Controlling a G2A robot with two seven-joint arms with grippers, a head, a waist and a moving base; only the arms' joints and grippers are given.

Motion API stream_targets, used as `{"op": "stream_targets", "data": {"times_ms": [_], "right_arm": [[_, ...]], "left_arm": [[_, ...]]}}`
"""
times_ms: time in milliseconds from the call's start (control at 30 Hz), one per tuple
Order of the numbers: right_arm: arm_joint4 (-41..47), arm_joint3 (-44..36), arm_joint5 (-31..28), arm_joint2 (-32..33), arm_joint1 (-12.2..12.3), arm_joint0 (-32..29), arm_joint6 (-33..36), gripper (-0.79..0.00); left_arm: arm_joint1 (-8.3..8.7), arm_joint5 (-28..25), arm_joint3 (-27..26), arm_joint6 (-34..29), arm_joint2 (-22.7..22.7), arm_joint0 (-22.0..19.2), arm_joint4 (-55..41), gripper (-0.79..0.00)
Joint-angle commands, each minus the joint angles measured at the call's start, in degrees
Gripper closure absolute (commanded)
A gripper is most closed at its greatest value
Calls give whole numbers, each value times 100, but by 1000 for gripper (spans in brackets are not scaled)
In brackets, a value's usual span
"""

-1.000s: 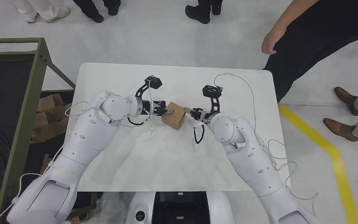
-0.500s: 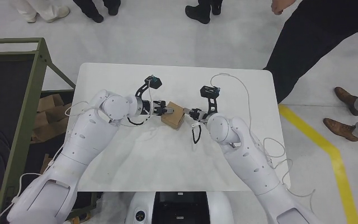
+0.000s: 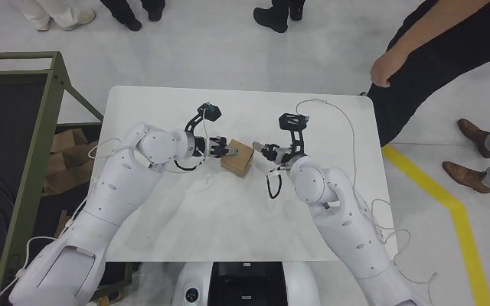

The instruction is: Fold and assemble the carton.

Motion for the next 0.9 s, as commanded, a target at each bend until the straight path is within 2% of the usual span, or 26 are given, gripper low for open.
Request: {"op": "stream_targets", "data": {"times_ms": [0,33,67,167,200,433,567,667,867], "right_arm": [[-89,-91,-359,65,41,-68,64,-785],[-114,-153,-544,91,62,-89,170,-785],[-145,-210,-658,141,84,-109,289,-785],[-145,-210,-658,141,84,-109,289,-785],[-145,-210,-658,141,84,-109,289,-785],[-164,-207,-734,115,85,-145,197,-785],[-429,-112,-1379,-81,94,-215,-354,-785],[-499,78,-2092,-199,110,-245,-708,-785],[-772,94,-2855,-326,152,-108,-448,-785]], "left_arm": [[11,7,-29,20,-46,14,-8,-385],[18,7,-51,18,-73,23,-4,-428],[28,11,-74,23,-109,33,-1,-597],[64,18,-171,43,-239,89,32,-723],[77,20,-210,47,-286,115,40,-739],[185,60,-482,60,-675,334,115,-745],[258,96,-678,103,-965,531,149,-763],[319,138,-830,131,-1230,694,167,-773],[425,144,-1128,43,-1659,980,246,-785]]}}
